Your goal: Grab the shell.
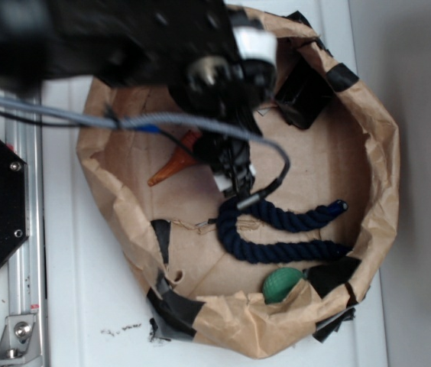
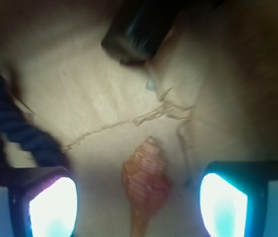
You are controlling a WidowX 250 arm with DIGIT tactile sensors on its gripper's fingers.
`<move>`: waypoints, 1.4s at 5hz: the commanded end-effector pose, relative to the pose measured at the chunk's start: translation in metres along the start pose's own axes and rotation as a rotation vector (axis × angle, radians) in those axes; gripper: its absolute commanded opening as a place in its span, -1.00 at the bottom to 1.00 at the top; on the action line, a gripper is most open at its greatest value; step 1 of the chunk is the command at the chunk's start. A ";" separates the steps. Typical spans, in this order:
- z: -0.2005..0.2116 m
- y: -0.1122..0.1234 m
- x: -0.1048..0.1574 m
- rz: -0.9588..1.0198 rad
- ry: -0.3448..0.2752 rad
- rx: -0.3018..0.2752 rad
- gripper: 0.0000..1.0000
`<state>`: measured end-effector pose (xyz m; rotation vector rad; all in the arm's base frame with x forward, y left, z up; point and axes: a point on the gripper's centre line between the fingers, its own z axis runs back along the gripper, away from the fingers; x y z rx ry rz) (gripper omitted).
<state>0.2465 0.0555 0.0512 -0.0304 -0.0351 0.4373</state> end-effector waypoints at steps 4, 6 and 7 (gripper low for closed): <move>-0.049 0.005 -0.034 -0.125 0.103 0.044 -1.00; -0.037 0.005 -0.024 -0.100 0.082 0.037 -1.00; -0.014 0.003 -0.020 -0.121 0.066 0.072 -1.00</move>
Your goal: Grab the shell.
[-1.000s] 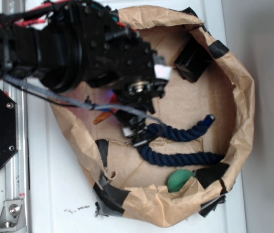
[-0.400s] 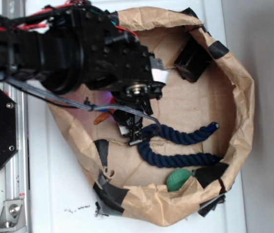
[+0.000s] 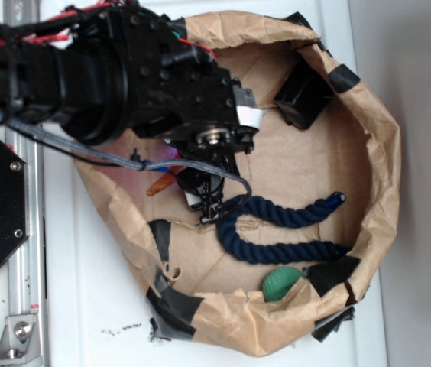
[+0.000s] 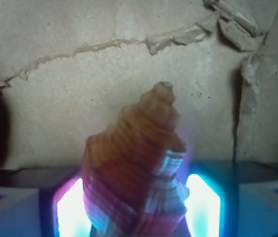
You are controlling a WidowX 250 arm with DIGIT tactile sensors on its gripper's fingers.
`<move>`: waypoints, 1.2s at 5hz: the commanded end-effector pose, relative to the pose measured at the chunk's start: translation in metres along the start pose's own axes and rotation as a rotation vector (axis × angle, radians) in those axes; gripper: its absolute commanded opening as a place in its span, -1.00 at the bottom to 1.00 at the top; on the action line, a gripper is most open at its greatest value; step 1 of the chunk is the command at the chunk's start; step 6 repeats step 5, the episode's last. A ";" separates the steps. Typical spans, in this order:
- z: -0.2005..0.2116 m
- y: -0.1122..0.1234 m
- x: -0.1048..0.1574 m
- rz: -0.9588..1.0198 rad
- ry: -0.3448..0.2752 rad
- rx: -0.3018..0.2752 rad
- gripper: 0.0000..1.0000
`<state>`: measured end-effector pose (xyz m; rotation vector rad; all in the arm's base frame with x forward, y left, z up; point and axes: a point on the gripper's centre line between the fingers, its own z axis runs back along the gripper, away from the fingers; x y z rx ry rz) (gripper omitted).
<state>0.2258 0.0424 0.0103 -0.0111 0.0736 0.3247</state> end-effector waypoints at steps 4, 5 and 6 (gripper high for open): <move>0.171 0.003 -0.005 -0.109 -0.100 0.097 -1.00; 0.164 0.007 -0.008 -0.097 -0.105 0.094 -1.00; 0.164 0.007 -0.008 -0.097 -0.105 0.094 -1.00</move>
